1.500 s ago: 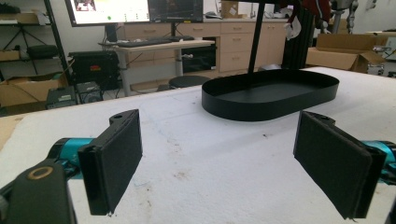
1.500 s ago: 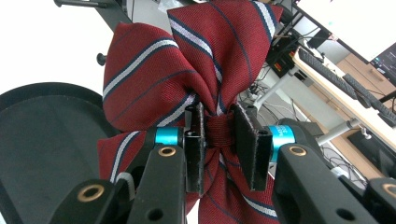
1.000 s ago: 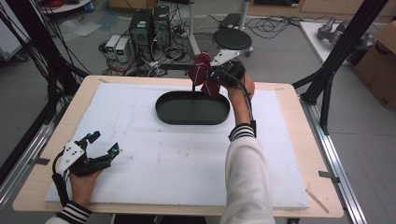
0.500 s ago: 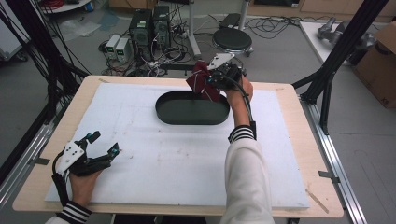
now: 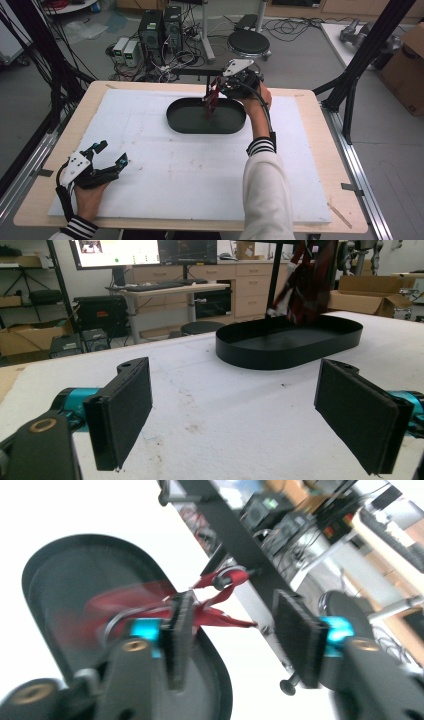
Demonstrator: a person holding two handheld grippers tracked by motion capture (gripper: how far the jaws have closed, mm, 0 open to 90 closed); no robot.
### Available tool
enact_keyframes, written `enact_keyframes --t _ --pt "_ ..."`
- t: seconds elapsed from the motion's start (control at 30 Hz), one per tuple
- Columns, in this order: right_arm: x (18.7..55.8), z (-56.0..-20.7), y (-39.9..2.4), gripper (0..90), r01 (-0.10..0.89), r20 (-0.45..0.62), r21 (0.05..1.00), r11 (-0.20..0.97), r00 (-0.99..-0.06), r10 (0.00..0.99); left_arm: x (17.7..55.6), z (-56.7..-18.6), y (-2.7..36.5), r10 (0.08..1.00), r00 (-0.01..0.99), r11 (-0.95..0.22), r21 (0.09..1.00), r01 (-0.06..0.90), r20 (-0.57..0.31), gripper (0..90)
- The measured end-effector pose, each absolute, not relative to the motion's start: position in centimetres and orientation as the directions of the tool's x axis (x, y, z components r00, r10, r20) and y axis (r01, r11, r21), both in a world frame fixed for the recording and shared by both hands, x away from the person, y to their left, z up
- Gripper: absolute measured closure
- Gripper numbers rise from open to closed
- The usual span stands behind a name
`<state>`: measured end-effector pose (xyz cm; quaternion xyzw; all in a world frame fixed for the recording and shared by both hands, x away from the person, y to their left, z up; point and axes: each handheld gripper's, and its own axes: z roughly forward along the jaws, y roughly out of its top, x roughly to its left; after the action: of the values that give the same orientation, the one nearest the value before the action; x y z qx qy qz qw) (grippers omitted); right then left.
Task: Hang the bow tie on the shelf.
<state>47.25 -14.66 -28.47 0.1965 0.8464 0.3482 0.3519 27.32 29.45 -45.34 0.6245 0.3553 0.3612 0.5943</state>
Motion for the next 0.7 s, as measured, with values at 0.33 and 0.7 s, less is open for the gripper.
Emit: enact_keyframes --t 0.33,0.7 --pt "43.8 -28.9 -16.7 8.4 0.095 -0.338 0.846 0.524 -0.665 0.667 27.3 -45.3 29.4 0.874 0.485 -0.046 0.999 0.013 0.034 15.8" --pt "31.7 -35.3 -22.9 8.4 0.032 -0.179 0.969 0.245 -0.592 0.786 27.3 -45.3 29.4 0.874 0.485 -0.046 0.999 0.014 0.033 15.8"
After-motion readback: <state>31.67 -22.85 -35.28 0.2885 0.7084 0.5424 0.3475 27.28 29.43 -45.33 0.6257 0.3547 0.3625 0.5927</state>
